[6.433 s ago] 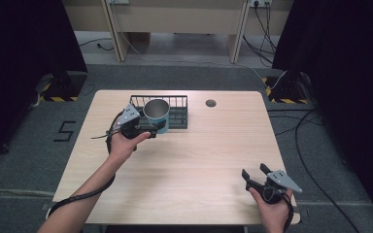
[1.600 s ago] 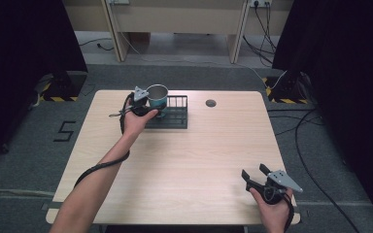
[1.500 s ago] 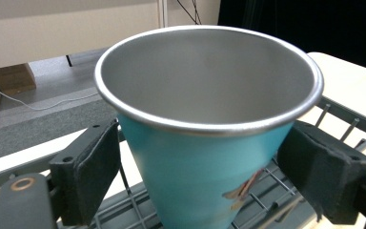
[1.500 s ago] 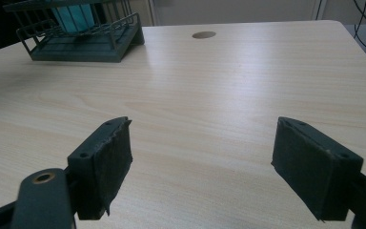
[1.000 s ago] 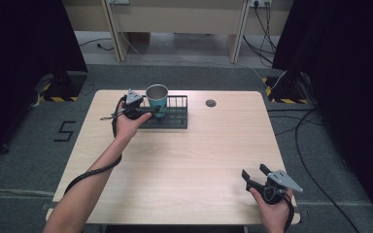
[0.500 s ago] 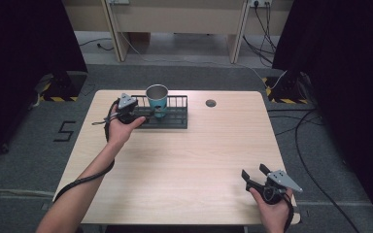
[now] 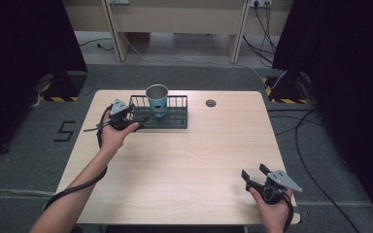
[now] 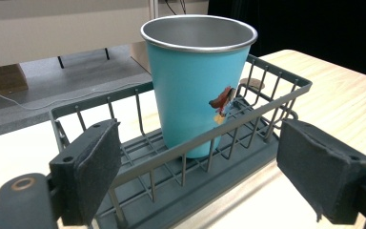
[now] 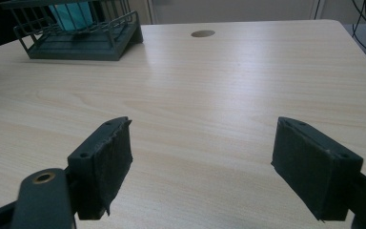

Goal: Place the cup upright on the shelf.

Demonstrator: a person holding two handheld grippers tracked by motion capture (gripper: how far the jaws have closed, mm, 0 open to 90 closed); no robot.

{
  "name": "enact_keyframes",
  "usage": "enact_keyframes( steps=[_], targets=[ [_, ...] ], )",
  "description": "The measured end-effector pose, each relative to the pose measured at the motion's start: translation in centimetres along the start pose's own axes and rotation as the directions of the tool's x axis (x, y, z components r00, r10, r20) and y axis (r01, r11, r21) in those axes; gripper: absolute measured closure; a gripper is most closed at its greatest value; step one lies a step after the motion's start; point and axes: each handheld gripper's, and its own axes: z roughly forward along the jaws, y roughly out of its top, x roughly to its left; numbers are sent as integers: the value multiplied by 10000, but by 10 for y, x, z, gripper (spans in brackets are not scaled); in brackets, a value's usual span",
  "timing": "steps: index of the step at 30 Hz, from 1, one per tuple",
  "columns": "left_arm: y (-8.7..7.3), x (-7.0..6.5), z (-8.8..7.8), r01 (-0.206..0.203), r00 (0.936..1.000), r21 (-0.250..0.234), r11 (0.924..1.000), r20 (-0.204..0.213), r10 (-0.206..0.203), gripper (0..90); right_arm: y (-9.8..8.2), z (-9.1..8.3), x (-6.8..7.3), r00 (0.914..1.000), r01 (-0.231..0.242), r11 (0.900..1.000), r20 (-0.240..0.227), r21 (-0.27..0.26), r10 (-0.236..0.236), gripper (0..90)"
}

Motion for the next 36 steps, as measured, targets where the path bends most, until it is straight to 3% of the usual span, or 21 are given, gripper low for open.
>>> enact_keyframes(
  steps=[8,36],
  targets=[
    [-2,-2,-13,-170,9999,-110,9998,-2,170,146,0,0,0,10000,-45,10000,7,-24,45,216],
    [-25,0,-58,-83,9999,-367,9993,-80,80,146,0,0,0,10000,-76,10000,35,-24,76,217]
  ],
)
